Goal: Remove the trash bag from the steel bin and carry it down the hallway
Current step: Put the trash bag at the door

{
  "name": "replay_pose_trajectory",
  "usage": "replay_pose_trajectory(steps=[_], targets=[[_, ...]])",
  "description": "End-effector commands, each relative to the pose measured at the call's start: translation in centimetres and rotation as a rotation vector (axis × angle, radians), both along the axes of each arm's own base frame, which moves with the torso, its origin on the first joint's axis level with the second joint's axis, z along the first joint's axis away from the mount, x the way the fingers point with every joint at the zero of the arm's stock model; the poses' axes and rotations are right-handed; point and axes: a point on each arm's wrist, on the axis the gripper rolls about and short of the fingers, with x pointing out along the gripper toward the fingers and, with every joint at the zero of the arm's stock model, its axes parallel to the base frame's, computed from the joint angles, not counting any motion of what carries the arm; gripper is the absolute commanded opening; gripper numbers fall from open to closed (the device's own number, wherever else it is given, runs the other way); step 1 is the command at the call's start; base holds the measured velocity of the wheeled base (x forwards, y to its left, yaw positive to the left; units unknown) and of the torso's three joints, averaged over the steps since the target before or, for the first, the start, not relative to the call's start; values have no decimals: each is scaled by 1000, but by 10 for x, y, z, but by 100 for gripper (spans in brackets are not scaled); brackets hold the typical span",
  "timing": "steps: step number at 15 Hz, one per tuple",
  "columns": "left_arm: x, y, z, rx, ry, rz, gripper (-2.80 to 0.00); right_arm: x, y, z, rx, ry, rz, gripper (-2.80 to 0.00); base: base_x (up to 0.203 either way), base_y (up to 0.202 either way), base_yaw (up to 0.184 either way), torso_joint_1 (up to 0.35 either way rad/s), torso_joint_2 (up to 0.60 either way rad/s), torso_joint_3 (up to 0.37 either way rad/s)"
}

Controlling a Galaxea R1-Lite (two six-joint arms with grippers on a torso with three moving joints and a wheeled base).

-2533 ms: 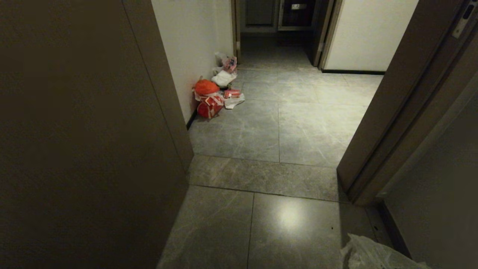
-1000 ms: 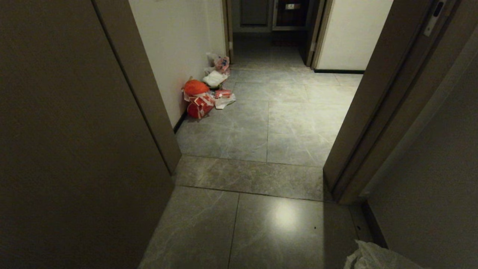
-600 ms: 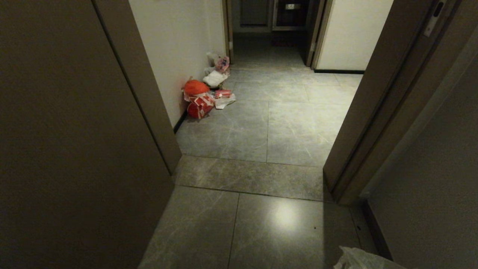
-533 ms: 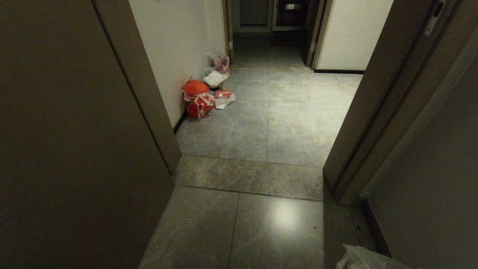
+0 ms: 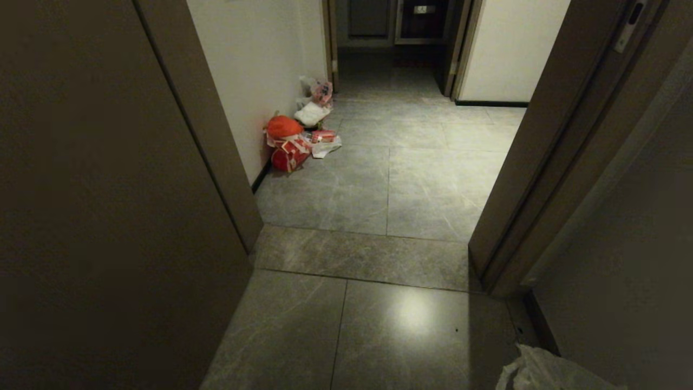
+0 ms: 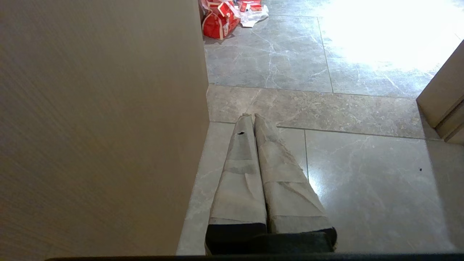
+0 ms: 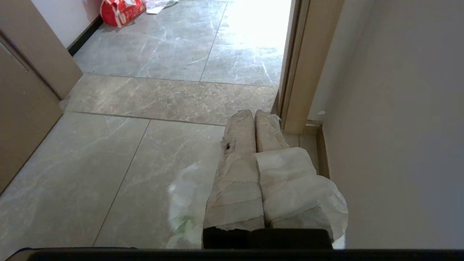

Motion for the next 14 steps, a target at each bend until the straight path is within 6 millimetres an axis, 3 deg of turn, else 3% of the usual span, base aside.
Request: replay_pose_trajectory(steps=[1, 4, 10, 14], targets=[[0, 0, 0, -1, 2, 1, -280, 0, 0, 0, -1, -1, 1, -280, 0, 0, 0, 0, 0, 0], [0, 0, 0, -1, 2, 1, -280, 0, 0, 0, -1, -1, 1, -280, -4, -3, -19, 1, -1, 1], [0, 0, 0, -1, 2, 1, -280, 0, 0, 0, -3, -1, 1, -280, -1, 6, -106, 3, 2, 3], [0, 0, 0, -1, 2, 1, -280, 0, 0, 0, -3, -1, 1, -280, 0, 0, 0, 0, 0, 0]])
